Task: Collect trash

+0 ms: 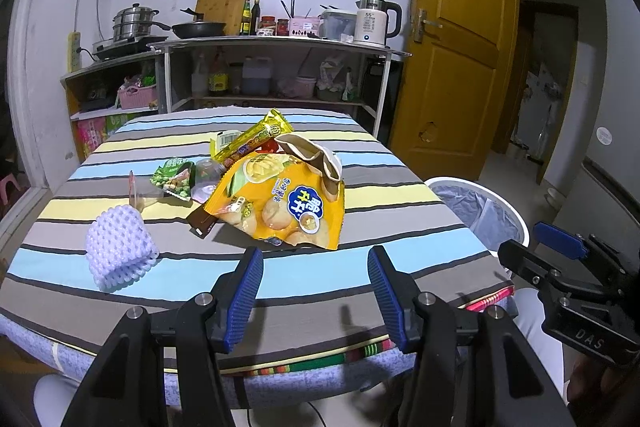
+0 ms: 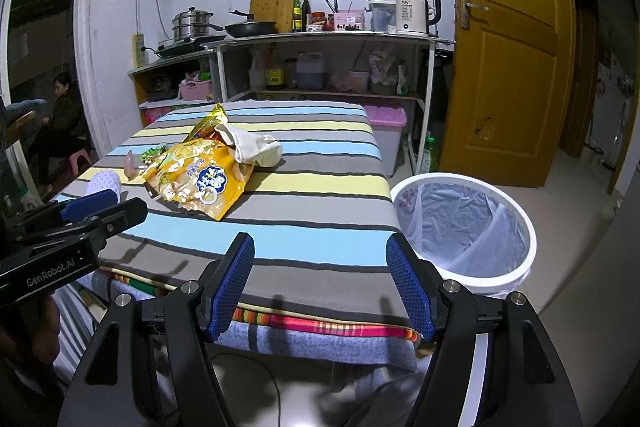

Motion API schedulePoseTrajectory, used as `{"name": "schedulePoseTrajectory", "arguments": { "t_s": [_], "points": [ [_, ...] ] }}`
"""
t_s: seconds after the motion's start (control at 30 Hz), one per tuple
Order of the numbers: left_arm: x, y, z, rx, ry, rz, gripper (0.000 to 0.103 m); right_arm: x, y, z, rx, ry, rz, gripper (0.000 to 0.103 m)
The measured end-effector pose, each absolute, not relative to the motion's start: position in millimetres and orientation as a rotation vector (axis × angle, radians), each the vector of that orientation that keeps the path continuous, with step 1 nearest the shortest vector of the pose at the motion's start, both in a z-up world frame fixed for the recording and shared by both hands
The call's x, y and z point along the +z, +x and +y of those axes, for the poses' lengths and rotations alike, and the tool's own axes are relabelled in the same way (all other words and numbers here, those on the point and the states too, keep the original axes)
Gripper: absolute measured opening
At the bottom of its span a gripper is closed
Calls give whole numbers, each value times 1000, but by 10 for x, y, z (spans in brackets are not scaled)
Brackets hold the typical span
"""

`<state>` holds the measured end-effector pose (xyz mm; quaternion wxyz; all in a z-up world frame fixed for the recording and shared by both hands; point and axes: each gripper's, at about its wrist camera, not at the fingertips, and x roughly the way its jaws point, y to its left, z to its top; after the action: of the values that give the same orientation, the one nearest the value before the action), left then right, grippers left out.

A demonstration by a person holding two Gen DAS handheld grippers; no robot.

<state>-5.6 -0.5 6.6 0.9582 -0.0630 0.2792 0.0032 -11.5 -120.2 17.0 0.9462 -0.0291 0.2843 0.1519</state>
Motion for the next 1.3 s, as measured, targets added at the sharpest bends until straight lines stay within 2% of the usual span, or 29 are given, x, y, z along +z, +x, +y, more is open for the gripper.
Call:
{"name": "schedulePoseTrajectory", "arguments": {
  "t_s": [1.3],
  "points": [
    [21, -44, -54, -5, -122, 571, 54, 180, -122, -1189, 310, -57, 577, 69]
  ]
}}
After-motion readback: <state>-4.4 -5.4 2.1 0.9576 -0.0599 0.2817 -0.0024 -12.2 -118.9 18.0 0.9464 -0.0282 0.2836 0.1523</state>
